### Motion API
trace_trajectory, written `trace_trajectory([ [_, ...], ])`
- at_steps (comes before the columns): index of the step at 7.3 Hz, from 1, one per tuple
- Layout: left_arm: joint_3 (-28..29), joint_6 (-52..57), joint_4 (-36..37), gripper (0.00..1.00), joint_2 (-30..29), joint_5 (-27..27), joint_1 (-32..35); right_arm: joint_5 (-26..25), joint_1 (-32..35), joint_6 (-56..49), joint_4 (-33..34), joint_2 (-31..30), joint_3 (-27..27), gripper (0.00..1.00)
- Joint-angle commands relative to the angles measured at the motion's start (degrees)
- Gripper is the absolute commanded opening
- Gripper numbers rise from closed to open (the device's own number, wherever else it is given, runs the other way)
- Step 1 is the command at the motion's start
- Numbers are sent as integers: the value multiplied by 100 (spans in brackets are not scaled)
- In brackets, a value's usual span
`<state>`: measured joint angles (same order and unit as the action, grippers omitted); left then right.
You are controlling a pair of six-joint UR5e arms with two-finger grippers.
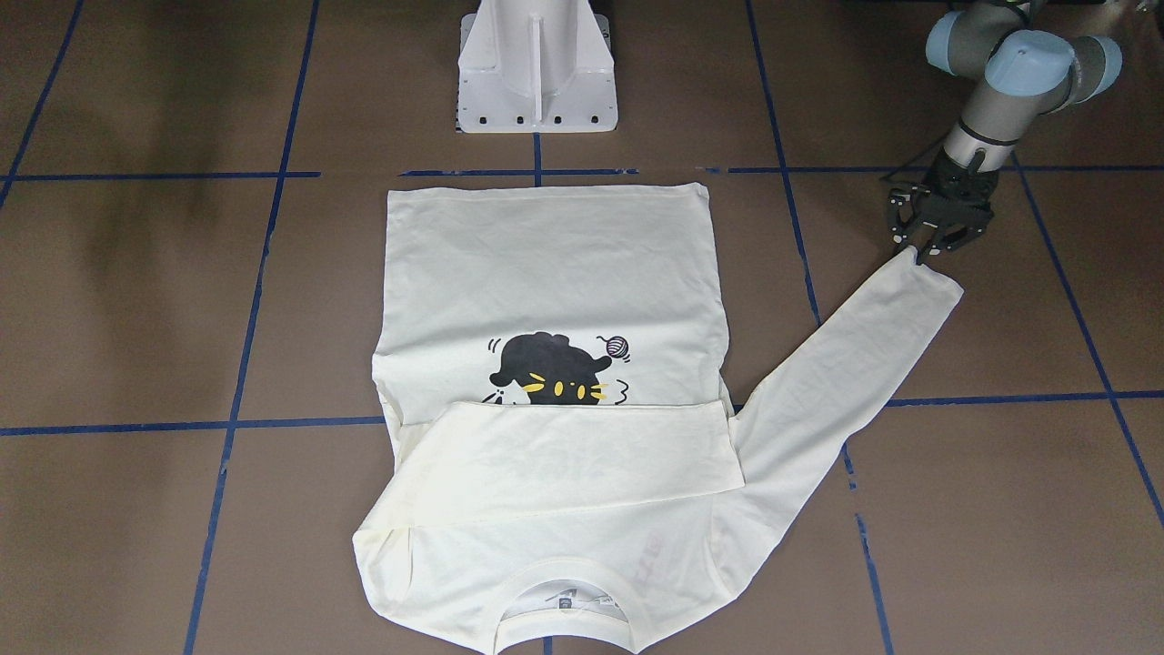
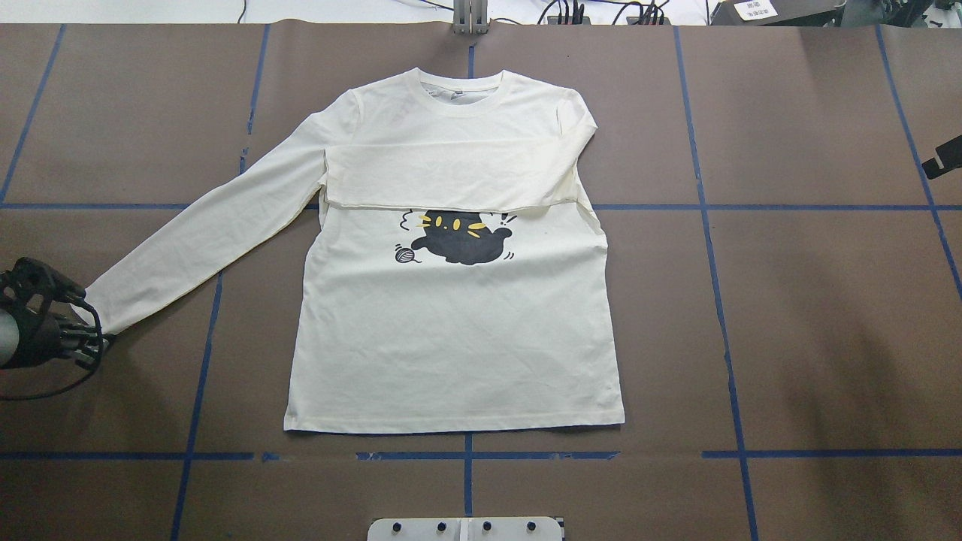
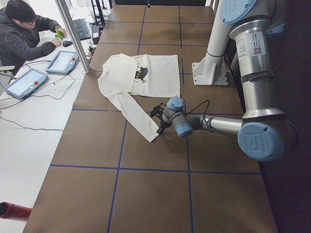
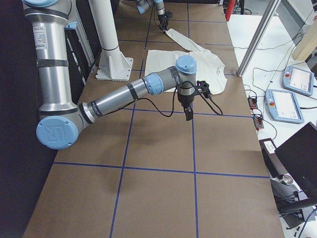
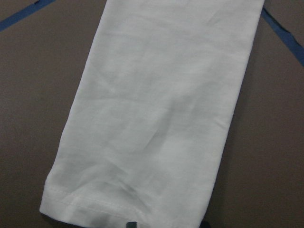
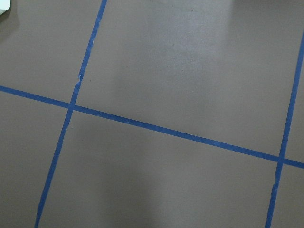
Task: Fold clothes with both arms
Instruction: 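Lower the left gripper and grasp the cuff of the other sleeve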
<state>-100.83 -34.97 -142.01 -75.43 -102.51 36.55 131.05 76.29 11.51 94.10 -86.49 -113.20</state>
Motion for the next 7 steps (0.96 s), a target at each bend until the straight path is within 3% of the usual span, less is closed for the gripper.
trace_trajectory([
  [1, -164, 87, -2, 0, 10, -6, 45, 0, 0, 0, -6, 1, -1, 100],
  [2, -339, 383, 41, 0, 2, -32, 97, 0, 0, -9, -6, -8, 8, 100],
  [3, -375, 595, 103, 0, -138, -32, 550, 0, 0, -9, 3, -8, 17, 100],
  [5, -358, 922, 1012, 0, -1389, -24, 1298, 0, 0, -9, 3, -17, 8, 100],
  [7, -306, 844, 2372, 0, -2812, -24, 1582, 0, 26, -17, -6, -69, -1, 100],
])
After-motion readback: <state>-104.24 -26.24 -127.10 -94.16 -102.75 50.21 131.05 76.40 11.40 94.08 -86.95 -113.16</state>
